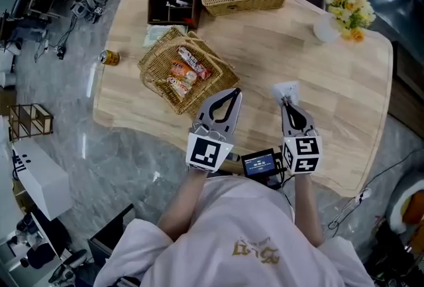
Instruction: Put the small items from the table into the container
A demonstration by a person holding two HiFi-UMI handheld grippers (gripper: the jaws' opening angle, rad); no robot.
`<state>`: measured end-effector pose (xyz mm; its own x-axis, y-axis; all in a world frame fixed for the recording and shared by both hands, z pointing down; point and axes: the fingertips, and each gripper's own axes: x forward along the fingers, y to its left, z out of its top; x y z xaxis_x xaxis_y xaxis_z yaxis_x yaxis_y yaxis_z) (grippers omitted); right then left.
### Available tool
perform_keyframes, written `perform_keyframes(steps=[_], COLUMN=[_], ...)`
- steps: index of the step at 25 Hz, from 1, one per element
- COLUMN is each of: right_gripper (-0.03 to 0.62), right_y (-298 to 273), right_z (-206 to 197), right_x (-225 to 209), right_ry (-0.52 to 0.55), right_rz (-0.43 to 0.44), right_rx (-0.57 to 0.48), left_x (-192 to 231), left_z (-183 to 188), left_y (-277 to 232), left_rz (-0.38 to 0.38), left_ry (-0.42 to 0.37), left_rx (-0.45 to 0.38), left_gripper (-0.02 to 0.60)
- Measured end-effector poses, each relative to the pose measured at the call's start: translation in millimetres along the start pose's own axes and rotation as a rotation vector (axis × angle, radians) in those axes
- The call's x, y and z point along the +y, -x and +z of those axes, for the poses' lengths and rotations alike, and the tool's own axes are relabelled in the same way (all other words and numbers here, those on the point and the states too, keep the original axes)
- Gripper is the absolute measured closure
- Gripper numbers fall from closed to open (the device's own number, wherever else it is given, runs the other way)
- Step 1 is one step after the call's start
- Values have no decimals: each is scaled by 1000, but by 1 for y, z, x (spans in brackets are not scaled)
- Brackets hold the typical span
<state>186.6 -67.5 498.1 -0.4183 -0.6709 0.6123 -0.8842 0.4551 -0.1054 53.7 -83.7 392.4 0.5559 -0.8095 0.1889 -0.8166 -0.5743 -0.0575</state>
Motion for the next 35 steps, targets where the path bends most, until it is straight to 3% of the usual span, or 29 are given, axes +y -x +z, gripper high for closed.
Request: perform_keyframes(steps=[15, 35], right_gripper=[565, 565], right_y=[-2, -11], right_z=[62, 109], right_x=[55, 132], right_ry=[95, 199], right_rz=[75, 158], right_rx=[-76, -117], left_x=[37, 93], left_z=[33, 41], left_y=[51, 115], left_rz=[83, 191], left_ry=[63, 56], left_rx=[-60, -92], left_gripper=[588, 588])
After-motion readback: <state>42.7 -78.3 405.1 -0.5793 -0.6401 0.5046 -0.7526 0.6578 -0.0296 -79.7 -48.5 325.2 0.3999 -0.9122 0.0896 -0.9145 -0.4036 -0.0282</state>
